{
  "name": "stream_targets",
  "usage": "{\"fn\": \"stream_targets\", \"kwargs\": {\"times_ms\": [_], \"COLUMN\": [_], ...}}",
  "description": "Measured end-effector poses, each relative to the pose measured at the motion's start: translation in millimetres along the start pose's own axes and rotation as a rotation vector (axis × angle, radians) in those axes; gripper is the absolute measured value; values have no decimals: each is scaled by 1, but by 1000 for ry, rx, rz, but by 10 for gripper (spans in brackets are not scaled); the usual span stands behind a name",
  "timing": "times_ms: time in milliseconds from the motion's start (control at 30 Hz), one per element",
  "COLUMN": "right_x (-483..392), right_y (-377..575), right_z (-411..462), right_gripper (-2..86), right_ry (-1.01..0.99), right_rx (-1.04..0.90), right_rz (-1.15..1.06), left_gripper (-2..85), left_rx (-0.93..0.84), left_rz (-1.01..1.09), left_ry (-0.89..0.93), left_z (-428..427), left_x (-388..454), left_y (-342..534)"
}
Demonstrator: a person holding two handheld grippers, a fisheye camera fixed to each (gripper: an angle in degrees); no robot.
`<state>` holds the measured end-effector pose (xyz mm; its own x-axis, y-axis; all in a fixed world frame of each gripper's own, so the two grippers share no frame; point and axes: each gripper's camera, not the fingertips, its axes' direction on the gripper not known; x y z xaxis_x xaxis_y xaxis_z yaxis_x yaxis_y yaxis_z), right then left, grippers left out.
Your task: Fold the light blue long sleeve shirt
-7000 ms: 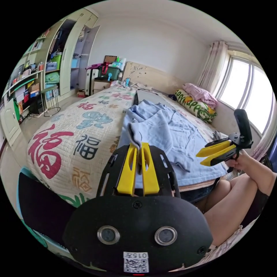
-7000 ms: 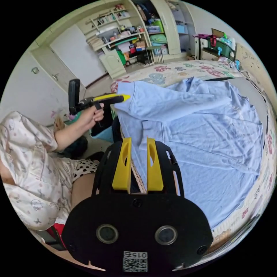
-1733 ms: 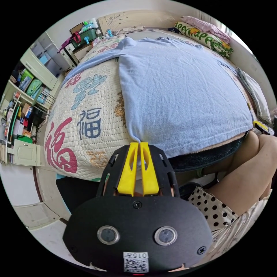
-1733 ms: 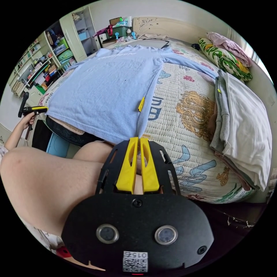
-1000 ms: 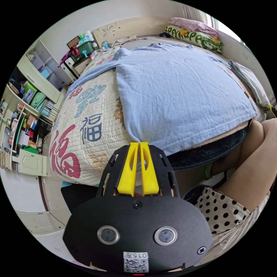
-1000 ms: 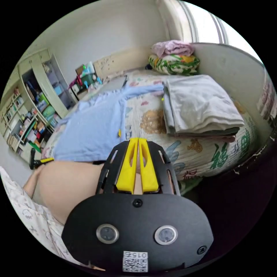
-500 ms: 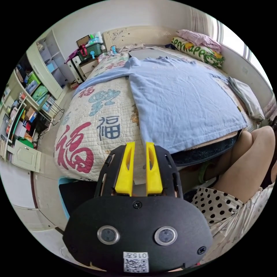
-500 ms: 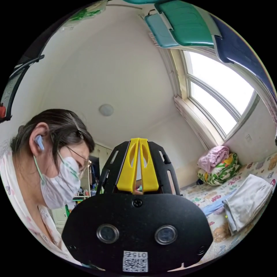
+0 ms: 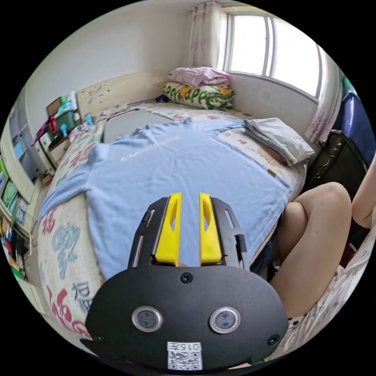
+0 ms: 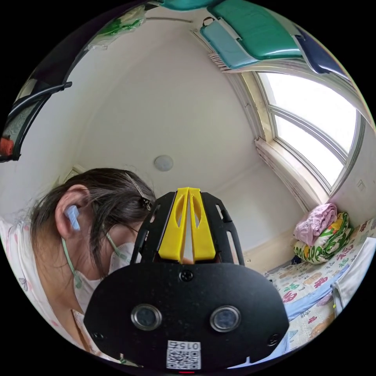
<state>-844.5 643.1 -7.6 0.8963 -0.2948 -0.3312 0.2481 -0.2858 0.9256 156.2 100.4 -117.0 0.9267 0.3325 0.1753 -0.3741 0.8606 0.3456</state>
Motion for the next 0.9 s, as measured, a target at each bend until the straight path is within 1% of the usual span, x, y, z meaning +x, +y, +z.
{"fn": "stream_targets", "kwargs": {"times_ms": [67, 200, 300, 367, 400, 467, 500, 567, 600, 667, 700, 767, 800, 833, 867, 900], "right_x": [20, 68, 130, 208, 231, 347, 381, 529, 565, 707, 741, 876, 905, 957, 1000, 1020], "right_y": [-4, -3, 0, 7, 11, 37, 46, 89, 101, 148, 161, 225, 243, 277, 306, 320], "right_z": [31, 87, 135, 174, 185, 239, 252, 297, 305, 330, 334, 355, 362, 381, 403, 414], "right_gripper": [-5, -2, 7, 34, 46, 75, 79, 95, 99, 104, 105, 108, 108, 108, 110, 111], "right_ry": [15, 16, 65, 142, 161, 283, 321, 449, 484, 623, 643, 671, 665, 675, 721, 748], "right_rx": [-7, -46, -86, -132, -157, -314, -361, -541, -578, -688, -709, -770, -786, -820, -853, -869], "right_rz": [-15, -39, -62, -38, -29, 52, 81, 216, 240, 386, 434, 677, 730, 796, 800, 791], "left_gripper": [73, 75, 80, 82, 83, 84, 84, 86, 87, 89, 89, 79, 77, 73, 72, 72], "left_rx": [31, 32, 22, 14, 10, -3, -8, -71, -96, -164, -157, -166, -169, -176, -184, -188], "left_rz": [44, 125, 194, 231, 239, 258, 259, 272, 280, 322, 334, 343, 341, 325, 303, 292], "left_ry": [46, 80, 76, 91, 94, 76, 66, 13, -8, -40, -28, 0, 16, 45, 75, 91], "left_z": [27, 67, 99, 125, 132, 159, 165, 193, 201, 228, 230, 242, 245, 251, 258, 261], "left_x": [8, 16, 18, 16, 14, 9, 7, 4, 4, 4, 3, -3, -6, -14, -23, -28], "left_y": [-12, -21, -23, -22, -22, -21, -21, -16, -14, 1, 4, 14, 16, 19, 22, 24]}}
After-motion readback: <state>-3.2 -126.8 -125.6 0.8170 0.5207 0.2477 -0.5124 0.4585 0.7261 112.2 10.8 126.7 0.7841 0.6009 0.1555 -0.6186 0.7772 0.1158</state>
